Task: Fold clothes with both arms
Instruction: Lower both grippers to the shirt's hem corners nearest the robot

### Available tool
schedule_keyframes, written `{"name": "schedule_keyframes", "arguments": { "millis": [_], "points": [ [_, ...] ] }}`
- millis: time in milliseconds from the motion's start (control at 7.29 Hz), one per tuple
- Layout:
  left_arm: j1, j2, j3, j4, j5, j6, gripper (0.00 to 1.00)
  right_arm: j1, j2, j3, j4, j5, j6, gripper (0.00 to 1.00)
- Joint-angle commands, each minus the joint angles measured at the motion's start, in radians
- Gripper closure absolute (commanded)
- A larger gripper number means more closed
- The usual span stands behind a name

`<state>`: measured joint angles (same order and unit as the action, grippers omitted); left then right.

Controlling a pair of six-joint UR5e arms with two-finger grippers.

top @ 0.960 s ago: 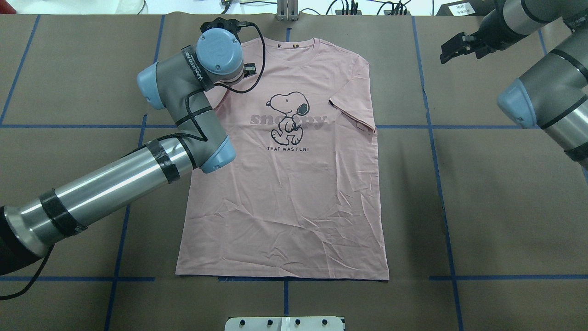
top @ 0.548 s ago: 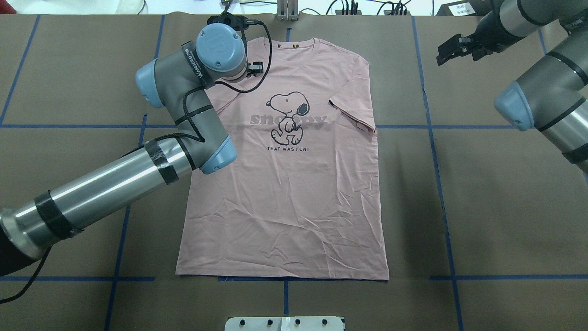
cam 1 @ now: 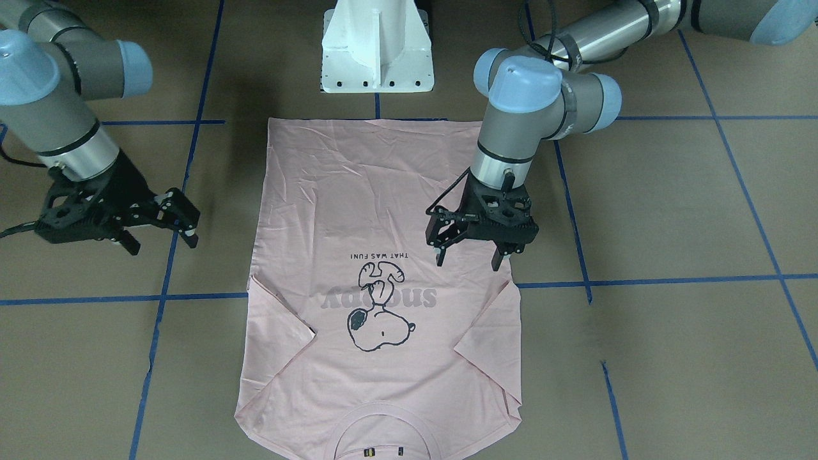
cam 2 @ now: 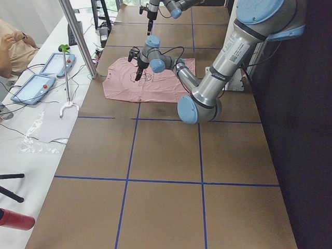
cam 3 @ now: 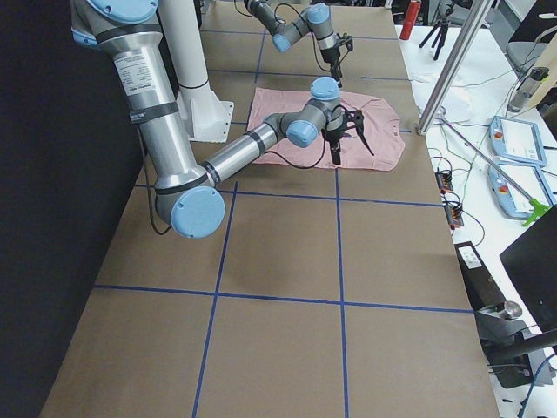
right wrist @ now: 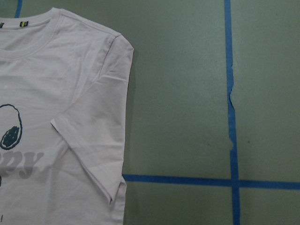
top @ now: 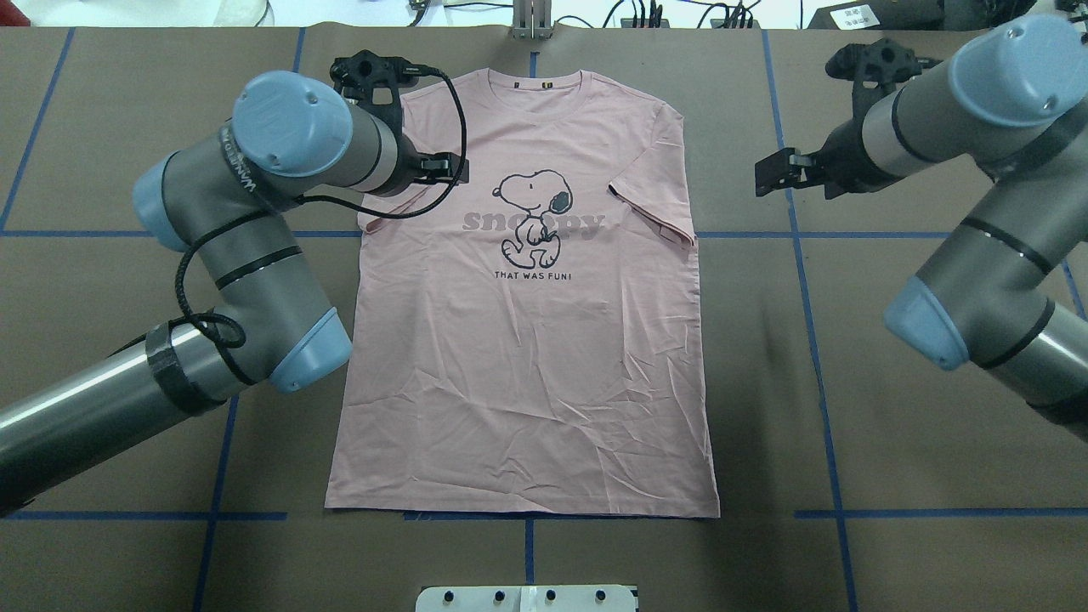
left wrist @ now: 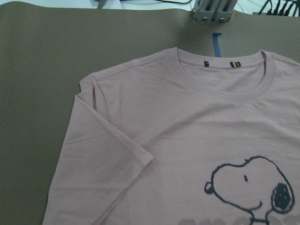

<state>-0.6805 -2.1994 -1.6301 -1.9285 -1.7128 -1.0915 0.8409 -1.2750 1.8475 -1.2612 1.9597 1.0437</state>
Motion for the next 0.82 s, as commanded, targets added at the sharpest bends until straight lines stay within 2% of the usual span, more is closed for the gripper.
{"name": "schedule_keyframes", "arguments": {
  "millis": [0,137,411,548,685],
  "points": [
    [0.108,0.164,-0.228,-0.001,0.005,-0.022,0.00,-0.235,-0.103,0.167,-0.007,-0.186,0.242,0.00],
    [0.149,0.240,-0.307,-0.001,0.008,-0.071,0.00,-0.346,-0.168,0.236,-0.007,-0.264,0.318,0.00],
    [0.235,0.343,-0.398,-0.003,0.019,-0.143,0.00,-0.599,-0.214,0.301,-0.009,-0.487,0.517,0.00],
    [0.307,0.406,-0.422,-0.009,0.063,-0.224,0.00,-0.664,-0.224,0.306,-0.009,-0.534,0.556,0.02],
    [0.367,0.459,-0.428,-0.010,0.117,-0.278,0.05,-0.683,-0.227,0.308,-0.010,-0.560,0.565,0.02]
  ]
}}
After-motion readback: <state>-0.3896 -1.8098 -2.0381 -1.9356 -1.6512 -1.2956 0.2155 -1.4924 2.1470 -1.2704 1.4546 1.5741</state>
